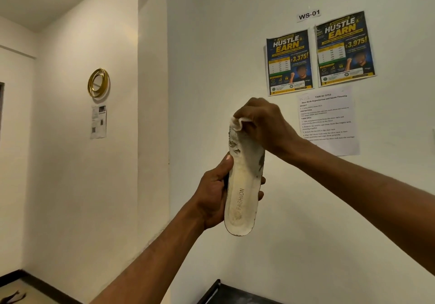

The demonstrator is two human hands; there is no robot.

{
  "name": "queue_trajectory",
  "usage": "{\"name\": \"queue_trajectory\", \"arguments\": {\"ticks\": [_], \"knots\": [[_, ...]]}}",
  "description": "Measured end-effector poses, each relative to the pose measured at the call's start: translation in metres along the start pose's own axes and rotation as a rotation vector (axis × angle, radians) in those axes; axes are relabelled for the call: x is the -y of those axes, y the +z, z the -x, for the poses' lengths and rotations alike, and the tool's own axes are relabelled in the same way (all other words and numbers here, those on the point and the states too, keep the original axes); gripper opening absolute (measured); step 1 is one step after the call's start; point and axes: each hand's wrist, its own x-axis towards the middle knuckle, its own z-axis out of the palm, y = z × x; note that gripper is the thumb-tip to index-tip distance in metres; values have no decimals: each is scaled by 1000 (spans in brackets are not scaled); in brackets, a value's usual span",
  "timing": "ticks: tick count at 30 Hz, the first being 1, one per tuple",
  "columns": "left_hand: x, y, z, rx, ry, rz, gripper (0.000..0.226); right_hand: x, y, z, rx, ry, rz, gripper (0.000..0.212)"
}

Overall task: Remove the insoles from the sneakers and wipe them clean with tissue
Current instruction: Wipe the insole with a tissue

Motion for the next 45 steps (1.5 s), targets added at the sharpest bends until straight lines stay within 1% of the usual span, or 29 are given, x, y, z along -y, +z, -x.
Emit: {"name": "queue_trajectory", "arguments": {"ticks": [1,2,5,6,9,10,12,13,14,16,17,18,20,21,24,25,28,29,32,36,40,43,45], "knots": [[0,-1,0,-4,4,-9,59,5,1,2,64,-63,0,15],[-1,-2,0,-11,5,-15,60,7,1,2,79,-84,-3,16],[-2,-2,1,-26,-7,1,60,-1,2,-3,-76,43,-39,12],[-1,-2,1,-25,-4,2,60,1,3,-3,-67,41,-46,13],[-1,-4,0,-31,15,-8,61,15,8,10,107,-113,-55,20],[-2,-5,0,-40,16,-5,61,16,8,12,99,-104,-68,21],[-3,-4,0,-56,14,13,61,13,8,13,-25,17,-94,20],[-3,-4,0,-58,15,23,61,13,8,14,-50,44,-101,19],[-2,-4,-1,-61,22,35,61,15,9,17,-25,21,-107,19],[-1,-7,-2,-65,36,73,61,23,14,25,95,-117,-95,19],[-2,-8,-2,-69,39,94,61,24,15,27,126,-158,-87,21],[-2,-8,-3,-75,41,105,60,23,15,27,114,-133,-97,22],[-2,-8,-3,-78,43,117,61,17,14,24,13,-14,-125,20],[-1,-7,-4,-76,48,128,60,17,14,24,2,-1,-137,20],[-1,-8,-8,-97,89,167,53,26,21,31,102,-122,-156,22],[-2,-9,-8,-104,94,176,52,27,21,31,99,-119,-174,22],[-3,-5,-8,-108,93,185,52,24,20,29,-37,42,-234,22],[-3,-4,-8,-105,104,197,51,26,21,31,-45,44,-242,22],[-4,-5,-11,-116,167,231,48,38,28,38,31,-49,-268,20],[-4,-6,-13,-121,200,265,50,38,27,42,-39,61,-333,19],[-6,-11,-17,-183,274,221,43,44,29,51,115,-22,-375,16],[-6,-10,-18,-200,271,203,44,40,27,53,105,-1,-381,13],[-5,-10,-18,-194,259,190,42,48,29,58,141,-83,-368,13]]}}
